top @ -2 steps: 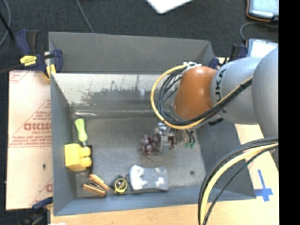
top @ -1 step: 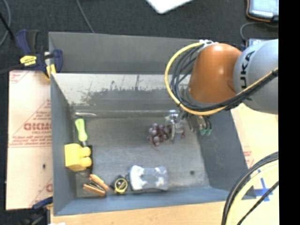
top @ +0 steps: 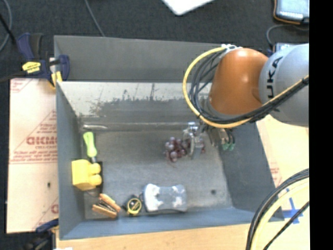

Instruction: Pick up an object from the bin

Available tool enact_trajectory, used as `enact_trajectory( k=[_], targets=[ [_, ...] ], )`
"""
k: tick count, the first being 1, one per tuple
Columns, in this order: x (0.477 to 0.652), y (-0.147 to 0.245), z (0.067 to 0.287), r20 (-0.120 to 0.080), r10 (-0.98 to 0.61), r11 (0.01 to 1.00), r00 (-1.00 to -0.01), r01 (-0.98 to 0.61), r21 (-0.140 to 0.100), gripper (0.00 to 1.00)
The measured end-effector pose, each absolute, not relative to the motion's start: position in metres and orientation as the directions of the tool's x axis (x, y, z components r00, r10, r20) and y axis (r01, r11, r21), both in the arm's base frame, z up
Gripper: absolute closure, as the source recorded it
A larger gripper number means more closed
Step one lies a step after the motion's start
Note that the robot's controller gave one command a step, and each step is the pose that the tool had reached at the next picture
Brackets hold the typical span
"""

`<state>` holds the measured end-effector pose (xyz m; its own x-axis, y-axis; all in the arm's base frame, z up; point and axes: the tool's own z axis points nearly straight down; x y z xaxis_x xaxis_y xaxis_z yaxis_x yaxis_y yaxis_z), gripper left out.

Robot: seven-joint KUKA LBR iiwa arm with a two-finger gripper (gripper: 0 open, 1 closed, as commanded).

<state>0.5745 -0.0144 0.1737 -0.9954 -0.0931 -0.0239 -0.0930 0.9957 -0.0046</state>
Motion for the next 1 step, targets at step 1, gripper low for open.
enact_trajectory(
  k=[1],
  targets=[
    [0.5841, -0.0230, 0.3198, -0.030, -0.126, 0.992, -0.992, -0.126, -0.007, 1.00]
  ],
)
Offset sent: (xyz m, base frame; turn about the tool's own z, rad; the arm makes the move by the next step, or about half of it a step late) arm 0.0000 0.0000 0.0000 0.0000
